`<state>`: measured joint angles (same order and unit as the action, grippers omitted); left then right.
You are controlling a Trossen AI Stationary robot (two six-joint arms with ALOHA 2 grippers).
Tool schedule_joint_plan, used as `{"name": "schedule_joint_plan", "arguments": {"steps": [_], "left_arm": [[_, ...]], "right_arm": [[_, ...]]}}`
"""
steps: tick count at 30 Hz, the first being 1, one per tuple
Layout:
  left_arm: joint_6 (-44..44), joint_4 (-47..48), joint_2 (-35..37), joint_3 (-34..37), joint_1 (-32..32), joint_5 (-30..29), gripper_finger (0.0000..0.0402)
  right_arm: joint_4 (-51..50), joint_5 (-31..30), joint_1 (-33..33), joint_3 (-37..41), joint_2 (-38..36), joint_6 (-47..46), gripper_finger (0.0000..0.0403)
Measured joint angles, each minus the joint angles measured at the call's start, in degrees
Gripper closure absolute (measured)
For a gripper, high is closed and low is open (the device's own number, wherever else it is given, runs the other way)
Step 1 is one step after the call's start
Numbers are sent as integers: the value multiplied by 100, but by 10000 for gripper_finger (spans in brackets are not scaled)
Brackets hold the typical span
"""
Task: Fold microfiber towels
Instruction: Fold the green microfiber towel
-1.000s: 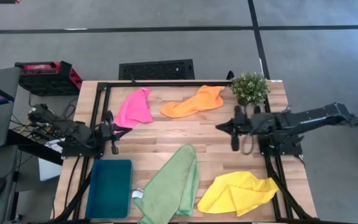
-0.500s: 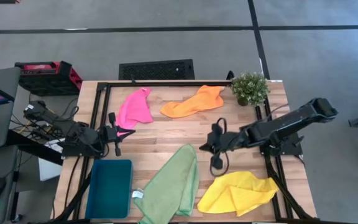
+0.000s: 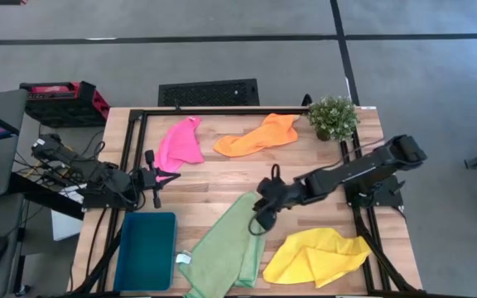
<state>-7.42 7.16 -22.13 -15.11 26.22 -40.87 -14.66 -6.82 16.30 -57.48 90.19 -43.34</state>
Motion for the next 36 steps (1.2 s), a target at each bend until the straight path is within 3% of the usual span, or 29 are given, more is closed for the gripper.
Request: {"name": "schedule_joint_plan", "arguments": {"steps": [7, 15, 36], "left_arm": [[13, 41, 0, 0, 2, 261, 402], [59, 113, 0, 0, 2, 316, 401], [116, 128, 1, 0, 1, 322, 401]], "right_arm": [[-431, 821, -439, -243, 524, -1154, 247], [-511, 1650, -900, -244, 859, -1204, 252], [-907, 1549, -1119, -235, 859, -1072, 275]]}}
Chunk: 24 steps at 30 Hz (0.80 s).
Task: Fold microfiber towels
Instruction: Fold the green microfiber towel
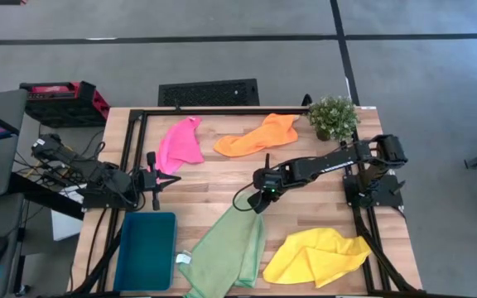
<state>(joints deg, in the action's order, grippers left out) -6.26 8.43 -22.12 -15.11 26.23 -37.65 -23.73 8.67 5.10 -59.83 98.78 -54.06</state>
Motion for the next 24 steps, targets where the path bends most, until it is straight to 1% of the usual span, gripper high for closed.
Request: {"name": "schedule_joint_plan", "arguments": {"steps": [8, 12, 14, 18, 21, 24], "left_arm": [[2, 25, -1, 0, 1, 0, 401], [4, 30, 1, 0, 1, 0, 401], [4, 34, -1, 0, 0, 0, 401], [4, 42, -1, 0, 0, 2, 401], [25, 56, 1, -2, -1, 2, 401], [145, 134, 1, -2, 1, 2, 402]], "right_arm": [[-21, -122, 13, 6, 148, -111, 275], [14, 15, 13, 15, 449, -101, 275], [252, 83, 15, -4, 551, -87, 275], [398, 164, 20, 2, 566, 138, 276], [391, -1, 56, 0, 504, 280, 293], [435, -190, 135, 0, 443, 450, 336]]}}
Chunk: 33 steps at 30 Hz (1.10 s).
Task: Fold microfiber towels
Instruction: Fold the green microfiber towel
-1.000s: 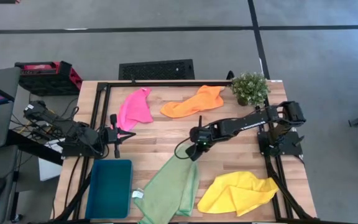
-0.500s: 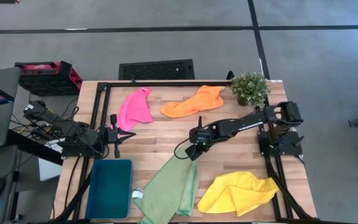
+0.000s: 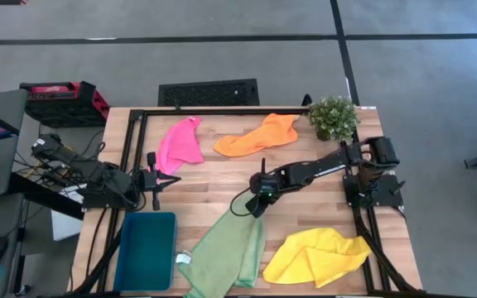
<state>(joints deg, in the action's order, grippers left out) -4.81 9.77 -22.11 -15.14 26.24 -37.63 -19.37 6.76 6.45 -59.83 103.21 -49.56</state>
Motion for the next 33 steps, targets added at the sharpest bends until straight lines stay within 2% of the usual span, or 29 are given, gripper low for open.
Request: {"name": "schedule_joint_plan", "arguments": {"steps": [2, 4, 12, 18, 24, 28, 33], "left_arm": [[68, 46, -2, 0, 0, 0, 401], [108, 53, 0, 0, -1, -2, 401], [370, -4, -70, 0, -2, -38, 401], [1185, -173, -365, -2, -2, -21, 397], [1770, -437, -807, -2, -3, 370, 358], [1624, -569, -1151, -2, -14, -66, 324], [2014, -631, -1557, -216, -9, 134, 302]], "right_arm": [[-2, -212, 82, 0, -4, 216, 376], [22, -518, 168, -2, -14, 383, 391], [-1303, -1602, 175, -626, -17, 772, 396], [-2108, -1995, 9, -1099, -19, 1099, 393], [-2282, -2154, -142, -1346, -21, 1446, 393], [-2435, -2337, -256, -1567, -102, 1629, 389], [-2621, -2792, -440, -1700, -374, 1661, 398]]}}
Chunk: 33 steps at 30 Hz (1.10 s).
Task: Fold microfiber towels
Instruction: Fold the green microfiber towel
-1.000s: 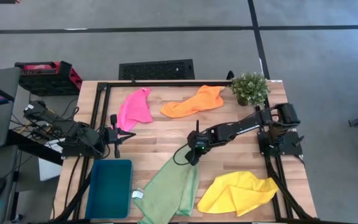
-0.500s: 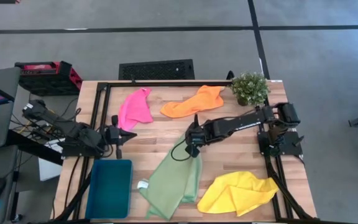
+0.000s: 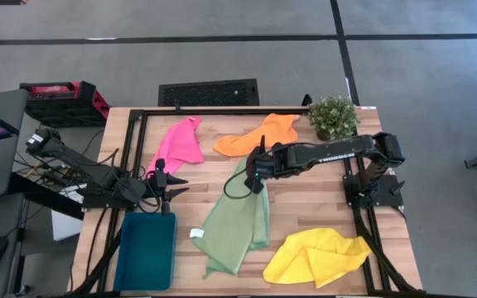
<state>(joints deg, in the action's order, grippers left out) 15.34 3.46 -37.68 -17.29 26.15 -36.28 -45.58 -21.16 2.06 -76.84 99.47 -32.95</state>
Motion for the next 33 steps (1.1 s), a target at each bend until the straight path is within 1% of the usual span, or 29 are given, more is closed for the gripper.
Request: {"name": "schedule_joint_plan", "arguments": {"steps": [2, 7, 14, 18, 20, 25, 29, 33], "left_arm": [[288, 119, -258, -124, 0, 170, 300], [648, 186, -1090, -289, 2, 645, 299], [1230, 180, -2383, -751, 16, 1240, 299], [1831, 209, -3132, -1077, 20, 1371, 299], [2032, 230, -3462, -1248, 15, 1556, 299], [2060, 515, -4109, -1708, 29, 2218, 299], [1785, 958, -4551, -2060, 132, 2415, 299], [1519, 1360, -4896, -2353, 243, 2482, 299]], "right_arm": [[-130, -171, -85, 15, -108, 9, 398], [-71, -227, -288, 15, -342, 104, 387], [-31, -331, -361, 18, -402, 310, 398], [-8, -473, -391, 20, -423, 356, 391], [0, -471, -416, 20, -423, 420, 386], [125, -469, -452, 20, -423, 643, 393], [153, -471, -452, 20, -423, 673, 397], [199, -469, -452, 20, -423, 758, 386]]}}
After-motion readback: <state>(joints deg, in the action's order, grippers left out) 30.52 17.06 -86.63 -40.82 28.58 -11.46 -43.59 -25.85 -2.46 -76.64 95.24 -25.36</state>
